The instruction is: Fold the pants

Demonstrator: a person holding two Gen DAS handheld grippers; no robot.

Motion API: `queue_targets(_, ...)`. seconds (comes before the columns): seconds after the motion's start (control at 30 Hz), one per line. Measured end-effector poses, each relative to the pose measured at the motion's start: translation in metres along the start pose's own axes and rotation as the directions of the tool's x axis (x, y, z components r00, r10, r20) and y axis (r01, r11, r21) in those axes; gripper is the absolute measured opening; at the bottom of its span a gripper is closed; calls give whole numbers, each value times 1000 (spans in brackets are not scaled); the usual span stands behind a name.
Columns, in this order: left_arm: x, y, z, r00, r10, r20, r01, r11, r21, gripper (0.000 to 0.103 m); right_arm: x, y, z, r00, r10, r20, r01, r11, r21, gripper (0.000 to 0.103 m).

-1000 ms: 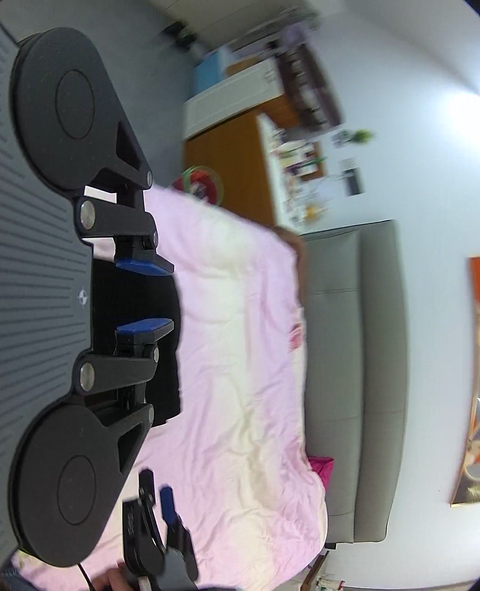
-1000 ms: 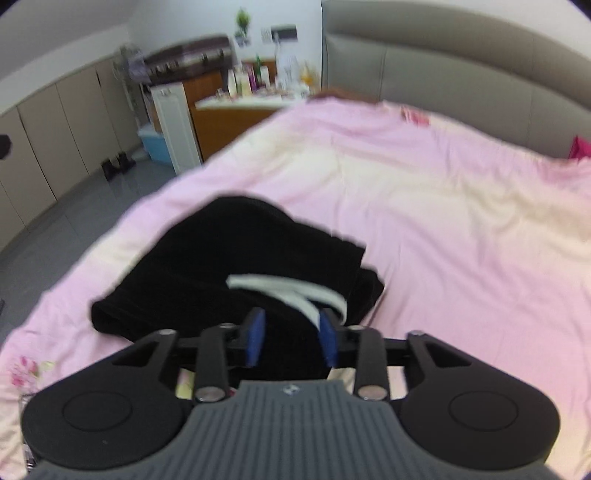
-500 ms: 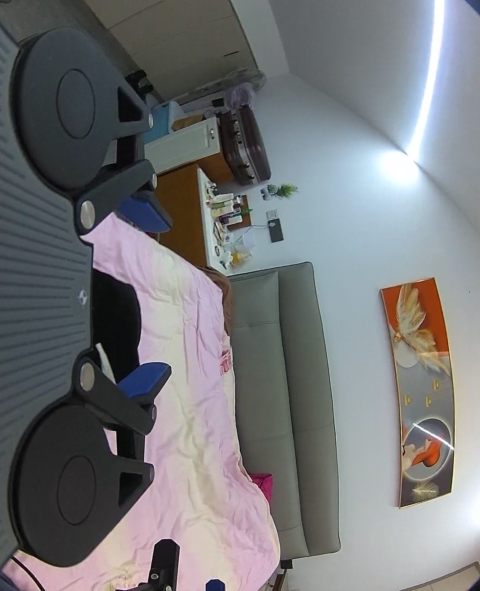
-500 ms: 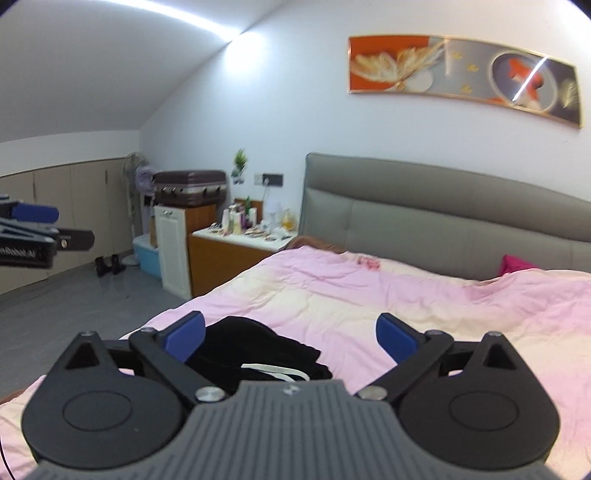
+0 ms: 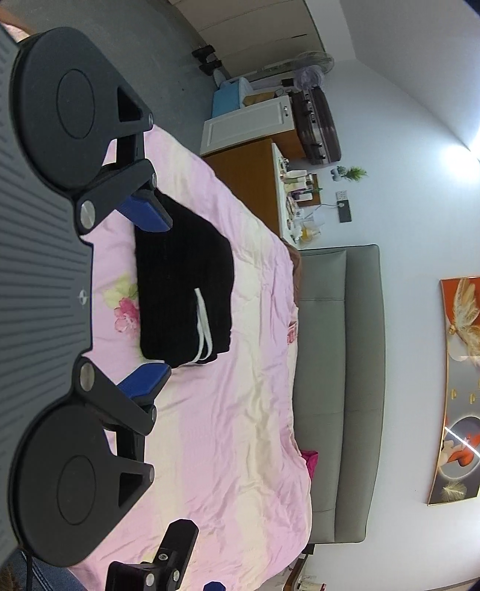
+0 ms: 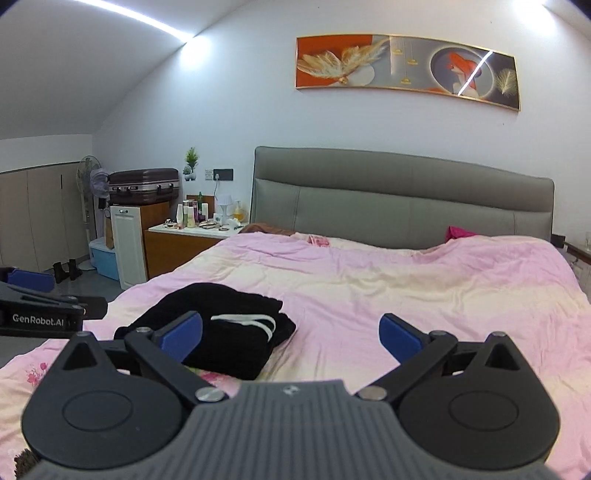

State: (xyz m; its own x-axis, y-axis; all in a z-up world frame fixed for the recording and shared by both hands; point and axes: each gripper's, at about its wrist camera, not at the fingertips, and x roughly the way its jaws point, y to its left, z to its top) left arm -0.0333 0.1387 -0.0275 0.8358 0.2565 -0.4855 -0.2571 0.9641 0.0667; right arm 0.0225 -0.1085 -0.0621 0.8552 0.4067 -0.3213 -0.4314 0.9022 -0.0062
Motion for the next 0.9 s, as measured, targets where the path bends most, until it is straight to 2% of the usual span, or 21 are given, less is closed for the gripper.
queue_targets(0.23,5,-4,-15,998,-18,-52,17,1000,-20,94,10,-2,-25,996,-30,-79,32,999,17,98)
queue_targets(0.37,6,-2,-14,998,-18,-52,17,1000,-19,94,11,-6,-27,996,-47,-81,50,998,35,98)
queue_targets(0.9,3,-6,-17,998,1,-63,-2,1000,-28,94,19,-13,-30,995,-35,-97,40,998,58,98)
